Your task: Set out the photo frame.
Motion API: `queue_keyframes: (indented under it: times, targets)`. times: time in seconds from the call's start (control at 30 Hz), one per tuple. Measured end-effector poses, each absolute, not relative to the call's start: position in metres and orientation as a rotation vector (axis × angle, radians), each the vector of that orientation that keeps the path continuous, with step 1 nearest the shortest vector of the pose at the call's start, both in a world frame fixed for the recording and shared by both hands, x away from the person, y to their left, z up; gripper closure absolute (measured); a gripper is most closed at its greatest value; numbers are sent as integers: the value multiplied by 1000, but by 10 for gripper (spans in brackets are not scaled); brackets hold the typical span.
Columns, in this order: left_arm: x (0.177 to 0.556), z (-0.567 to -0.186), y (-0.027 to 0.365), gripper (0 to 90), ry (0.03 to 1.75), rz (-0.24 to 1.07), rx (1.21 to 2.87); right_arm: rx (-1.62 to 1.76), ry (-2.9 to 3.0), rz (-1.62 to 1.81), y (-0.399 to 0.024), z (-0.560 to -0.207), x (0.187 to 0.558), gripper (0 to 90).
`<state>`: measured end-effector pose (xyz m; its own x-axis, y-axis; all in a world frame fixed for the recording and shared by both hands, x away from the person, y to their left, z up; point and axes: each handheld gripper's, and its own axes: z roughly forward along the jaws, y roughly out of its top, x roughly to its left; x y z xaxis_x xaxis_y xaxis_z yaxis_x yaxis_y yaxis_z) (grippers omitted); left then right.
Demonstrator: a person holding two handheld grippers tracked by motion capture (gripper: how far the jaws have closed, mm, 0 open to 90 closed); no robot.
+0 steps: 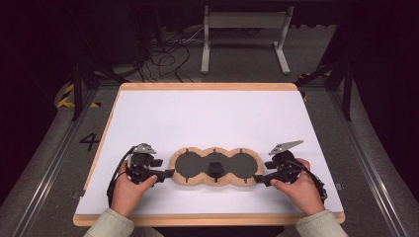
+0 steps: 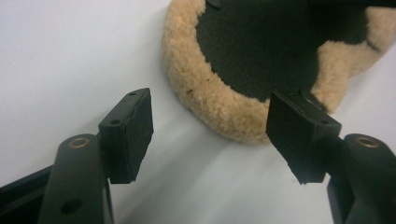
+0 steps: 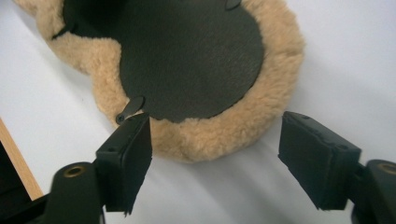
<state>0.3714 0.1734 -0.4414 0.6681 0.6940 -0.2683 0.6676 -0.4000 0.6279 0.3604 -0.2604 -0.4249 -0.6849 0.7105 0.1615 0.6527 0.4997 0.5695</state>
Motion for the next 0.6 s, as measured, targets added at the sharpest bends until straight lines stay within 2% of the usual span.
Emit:
queue_keyframes:
  times: [0.23, 0.6]
  targets:
    - [375, -446, 169, 300, 1035, -7, 2160, 1220, 2690, 900, -256, -433, 363, 179]
    - [379, -452, 162, 289, 1014, -116, 2144, 1204, 2745, 878, -250, -436, 367, 130]
